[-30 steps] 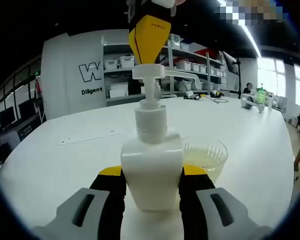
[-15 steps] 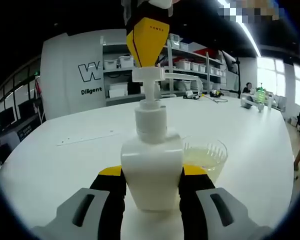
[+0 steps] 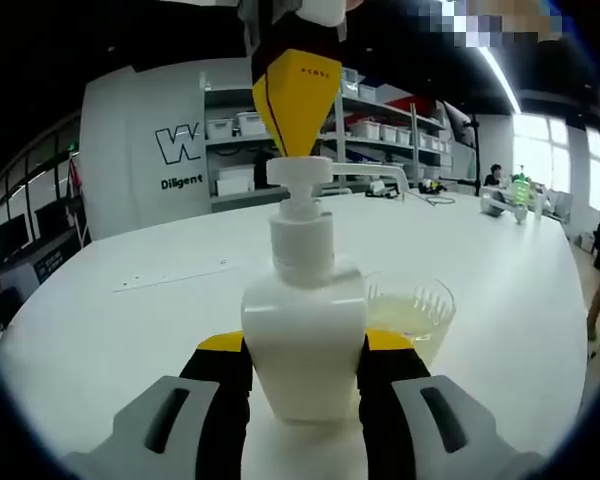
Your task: Hold the bottle steady, press the pump all the way down and release, and repeat the specified number of times to dispense into the cup
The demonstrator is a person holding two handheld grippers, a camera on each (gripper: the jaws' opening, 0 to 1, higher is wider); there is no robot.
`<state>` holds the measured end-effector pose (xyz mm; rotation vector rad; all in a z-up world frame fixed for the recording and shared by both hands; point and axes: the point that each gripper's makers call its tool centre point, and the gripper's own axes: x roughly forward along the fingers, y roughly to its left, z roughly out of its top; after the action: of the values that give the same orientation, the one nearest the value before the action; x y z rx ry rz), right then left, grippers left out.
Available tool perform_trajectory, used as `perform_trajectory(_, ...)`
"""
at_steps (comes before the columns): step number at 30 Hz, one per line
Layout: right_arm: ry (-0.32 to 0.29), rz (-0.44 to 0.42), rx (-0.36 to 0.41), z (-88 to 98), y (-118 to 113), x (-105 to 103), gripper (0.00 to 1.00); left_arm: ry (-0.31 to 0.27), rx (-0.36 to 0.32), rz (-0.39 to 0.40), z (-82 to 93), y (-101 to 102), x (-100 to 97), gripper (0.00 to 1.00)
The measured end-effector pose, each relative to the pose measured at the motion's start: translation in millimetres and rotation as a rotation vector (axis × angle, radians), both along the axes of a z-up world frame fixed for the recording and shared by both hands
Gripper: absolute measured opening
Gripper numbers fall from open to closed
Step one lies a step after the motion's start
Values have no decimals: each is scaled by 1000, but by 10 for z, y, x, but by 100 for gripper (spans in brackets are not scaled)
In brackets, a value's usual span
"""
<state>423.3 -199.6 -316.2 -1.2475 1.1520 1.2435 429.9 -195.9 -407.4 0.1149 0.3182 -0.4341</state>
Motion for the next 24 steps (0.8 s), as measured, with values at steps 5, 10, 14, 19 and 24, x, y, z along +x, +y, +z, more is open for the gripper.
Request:
perform_trajectory(5,19,-32,34,56,-12,1,0,3,-1,-3,1,-2,6,39)
perform_trajectory(10,16,-24,48,101,-2,34,0,8,1,-1,-4,-2,3,39)
perform_trajectory(14,-11,-7,67,138,35,149,0,9,3,-2,-5,-1,-4,39)
perform_trajectory(19,-7,-27,58,129,12,202,0,10,2,-1,-5,-2,-3,39)
perform_trajectory(24,-19,7,49,129,-8,182,0,11,1,-1,-10,0,-6,39)
